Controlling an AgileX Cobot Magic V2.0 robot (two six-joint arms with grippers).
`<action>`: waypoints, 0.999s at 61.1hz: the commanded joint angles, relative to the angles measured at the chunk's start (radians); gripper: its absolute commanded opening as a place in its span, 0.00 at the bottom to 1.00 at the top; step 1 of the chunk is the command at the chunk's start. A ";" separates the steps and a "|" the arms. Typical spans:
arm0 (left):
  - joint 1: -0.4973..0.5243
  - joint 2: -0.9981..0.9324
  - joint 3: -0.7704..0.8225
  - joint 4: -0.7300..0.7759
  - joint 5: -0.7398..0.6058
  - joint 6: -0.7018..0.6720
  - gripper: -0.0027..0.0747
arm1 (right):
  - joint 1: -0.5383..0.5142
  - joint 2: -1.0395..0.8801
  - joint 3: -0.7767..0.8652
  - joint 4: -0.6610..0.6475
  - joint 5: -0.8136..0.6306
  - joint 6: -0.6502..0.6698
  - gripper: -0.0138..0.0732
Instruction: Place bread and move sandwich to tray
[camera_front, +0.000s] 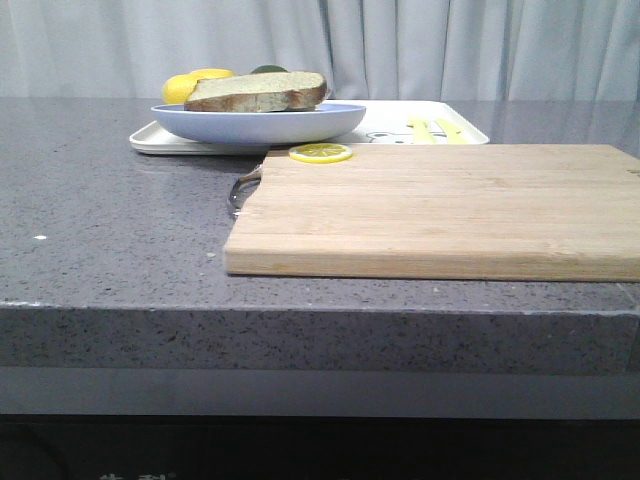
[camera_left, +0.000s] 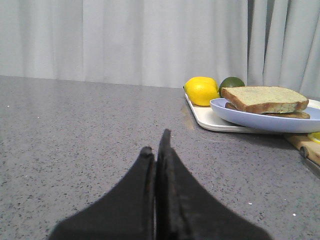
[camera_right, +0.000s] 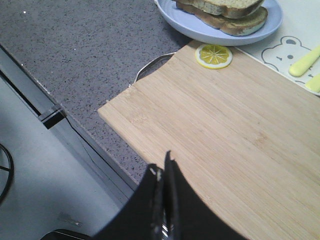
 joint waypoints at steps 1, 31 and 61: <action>-0.008 -0.022 0.002 0.002 -0.080 -0.010 0.01 | -0.007 -0.008 -0.026 0.014 -0.061 -0.001 0.08; -0.008 -0.022 0.002 0.002 -0.080 -0.010 0.01 | -0.364 -0.474 0.483 0.012 -0.610 -0.001 0.08; -0.008 -0.022 0.002 0.002 -0.080 -0.010 0.01 | -0.454 -0.826 0.916 0.081 -0.701 -0.001 0.08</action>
